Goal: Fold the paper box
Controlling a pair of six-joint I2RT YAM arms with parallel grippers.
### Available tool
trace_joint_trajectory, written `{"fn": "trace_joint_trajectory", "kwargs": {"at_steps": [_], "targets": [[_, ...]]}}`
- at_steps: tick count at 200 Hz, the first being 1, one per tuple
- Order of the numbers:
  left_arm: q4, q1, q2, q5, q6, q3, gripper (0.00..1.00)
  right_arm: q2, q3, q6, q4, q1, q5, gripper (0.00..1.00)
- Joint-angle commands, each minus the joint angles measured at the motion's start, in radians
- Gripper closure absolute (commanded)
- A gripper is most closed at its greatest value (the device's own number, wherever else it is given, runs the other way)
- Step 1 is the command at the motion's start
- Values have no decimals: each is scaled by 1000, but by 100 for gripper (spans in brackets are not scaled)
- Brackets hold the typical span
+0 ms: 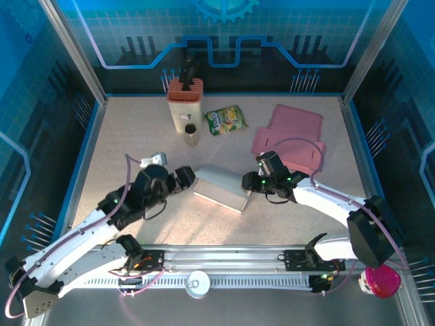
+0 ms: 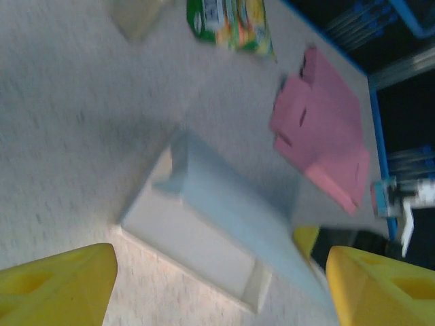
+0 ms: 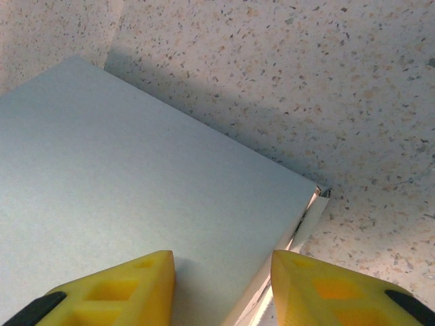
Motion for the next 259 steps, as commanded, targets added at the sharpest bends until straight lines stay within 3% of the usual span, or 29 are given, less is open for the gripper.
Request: {"fn": "trace_joint_trajectory", "kwargs": {"at_steps": [1,35,75,126,194,223,259], "targets": [[7,108,172,127,181,69,21,-10,17,6,-15,16,21,59],[-1,131,463,128,375,232,27,-8,26,2,-22,18,22,59],[89,134,592,170,437,226,35,-2,26,2,-21,18,24,59],[193,133,641,187,435,109,37,1,25,-7,-31,15,28,58],[298,133,626,214,381,-32,39,-72,20,-36,-101,-18,9,46],[323,132,622,226,369,-63,39,-65,-33,-5,-49,-19,-67,34],[342,132,631,227,360,-93,43,-18,-104,56,69,-16,-152,34]]}}
